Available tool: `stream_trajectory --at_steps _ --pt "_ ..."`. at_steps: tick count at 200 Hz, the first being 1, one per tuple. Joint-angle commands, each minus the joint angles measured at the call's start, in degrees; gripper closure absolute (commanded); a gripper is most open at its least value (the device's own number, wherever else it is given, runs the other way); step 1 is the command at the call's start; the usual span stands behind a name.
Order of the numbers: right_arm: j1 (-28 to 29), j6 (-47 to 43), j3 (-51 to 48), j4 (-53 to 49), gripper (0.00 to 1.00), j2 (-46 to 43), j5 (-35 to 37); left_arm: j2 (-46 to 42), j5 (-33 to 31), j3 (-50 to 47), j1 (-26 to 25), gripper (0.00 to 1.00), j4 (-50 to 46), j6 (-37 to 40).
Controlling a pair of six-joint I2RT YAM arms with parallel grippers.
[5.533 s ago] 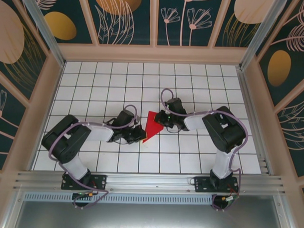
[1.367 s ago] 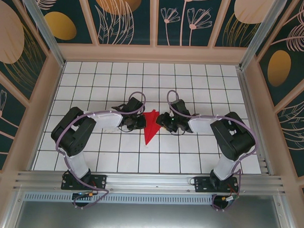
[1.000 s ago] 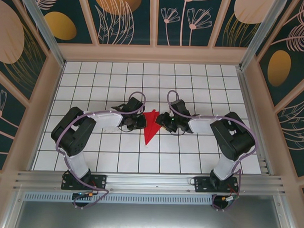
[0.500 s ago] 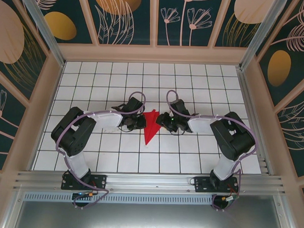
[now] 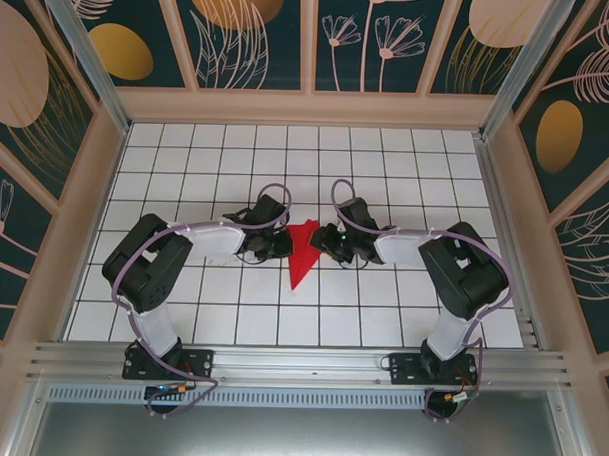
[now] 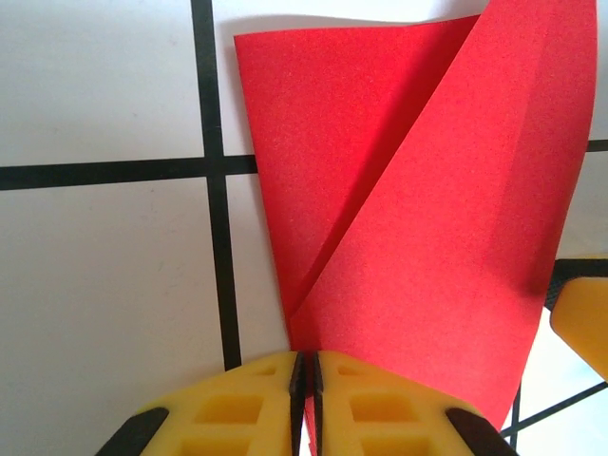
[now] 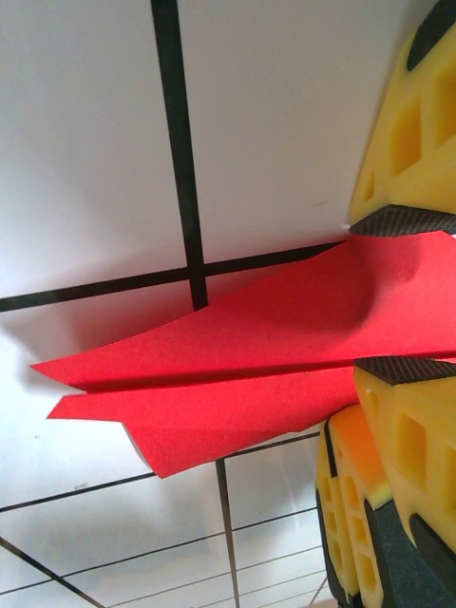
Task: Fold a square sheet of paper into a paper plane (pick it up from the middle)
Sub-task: Turn over the paper at the center of the table.
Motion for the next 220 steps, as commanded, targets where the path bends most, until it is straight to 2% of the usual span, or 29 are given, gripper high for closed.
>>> stream_trajectory --at_steps 1,143,166,193,220 --pt "1.40 0.96 1.40 3.30 0.58 1.89 -3.12 1.83 0.62 -1.59 -0.09 0.84 -0.11 0.10" --pt "-1.38 -2.27 4.03 10.59 0.49 4.46 -8.30 1.43 0.60 -1.92 -0.08 0.84 -0.25 -0.08" --pt "-1.36 -1.30 1.28 13.83 0.47 2.65 -7.29 1.24 0.60 -2.01 -0.02 0.84 -0.17 -0.27" --pt "-1.26 -0.64 -1.55 18.67 0.46 1.10 -10.06 1.56 0.78 -2.01 -0.06 0.84 -0.03 -0.34" --pt "-0.93 -2.16 -2.15 17.03 0.46 0.08 -9.77 1.51 0.67 -2.40 -0.04 0.84 -0.18 -0.28"
